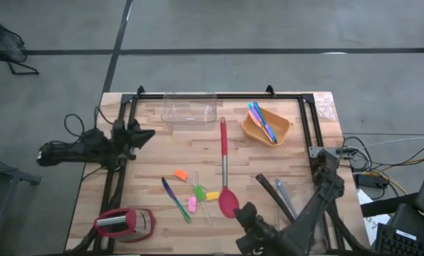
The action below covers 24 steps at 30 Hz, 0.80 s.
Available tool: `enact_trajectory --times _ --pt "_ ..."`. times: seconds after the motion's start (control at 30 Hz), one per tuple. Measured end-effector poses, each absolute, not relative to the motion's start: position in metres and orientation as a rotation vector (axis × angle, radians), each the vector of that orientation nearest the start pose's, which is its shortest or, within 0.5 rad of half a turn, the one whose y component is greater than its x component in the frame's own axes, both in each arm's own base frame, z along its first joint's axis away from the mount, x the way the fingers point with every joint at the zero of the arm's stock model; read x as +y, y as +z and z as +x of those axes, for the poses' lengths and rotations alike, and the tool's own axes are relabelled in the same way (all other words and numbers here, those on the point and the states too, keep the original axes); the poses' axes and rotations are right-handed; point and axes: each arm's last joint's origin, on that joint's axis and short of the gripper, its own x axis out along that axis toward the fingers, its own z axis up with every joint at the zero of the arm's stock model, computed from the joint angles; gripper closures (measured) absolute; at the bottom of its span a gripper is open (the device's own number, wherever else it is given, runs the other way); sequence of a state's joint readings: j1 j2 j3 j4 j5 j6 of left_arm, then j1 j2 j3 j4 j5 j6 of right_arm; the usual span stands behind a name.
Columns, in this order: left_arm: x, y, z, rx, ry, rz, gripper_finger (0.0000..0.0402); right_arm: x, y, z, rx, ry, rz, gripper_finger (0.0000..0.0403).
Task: Pick & Place Kitchen Items
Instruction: Put the red serving spoon into the bottom transparent bin
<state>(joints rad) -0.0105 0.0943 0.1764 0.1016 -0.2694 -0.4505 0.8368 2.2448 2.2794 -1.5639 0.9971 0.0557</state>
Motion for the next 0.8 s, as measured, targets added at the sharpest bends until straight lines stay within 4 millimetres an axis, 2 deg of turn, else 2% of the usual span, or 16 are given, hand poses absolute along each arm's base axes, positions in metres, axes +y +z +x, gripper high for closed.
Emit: enact_trajectory --times 0.13,0.3,0.43,0.63,0.73,0.8 --pt "0.002 0.232 0.103 -0.240 0.030 -0.511 0.0357 0.298 0.281 0.311 0.963 -0.147 -1.281 0.0390" --pt "0.001 0.230 0.124 -0.169 0.012 -0.553 0.0345 0.288 0.267 0.317 1.005 -0.173 -1.349 0.0390" --pt "0.000 0.238 0.140 -0.206 0.000 -0.560 0.0299 0.283 0.257 0.319 1.011 -0.203 -1.436 0.0390" --pt "0.000 0.248 0.168 -0.141 0.019 -0.566 0.0201 0.278 0.248 0.324 1.028 -0.212 -1.437 0.0390" --pt "0.000 0.251 0.184 -0.112 0.027 -0.566 0.0173 0.276 0.246 0.326 1.040 -0.211 -1.450 0.0390" --pt "0.000 0.263 0.195 -0.136 0.017 -0.566 0.0165 0.274 0.245 0.327 1.046 -0.214 -1.448 0.0390"
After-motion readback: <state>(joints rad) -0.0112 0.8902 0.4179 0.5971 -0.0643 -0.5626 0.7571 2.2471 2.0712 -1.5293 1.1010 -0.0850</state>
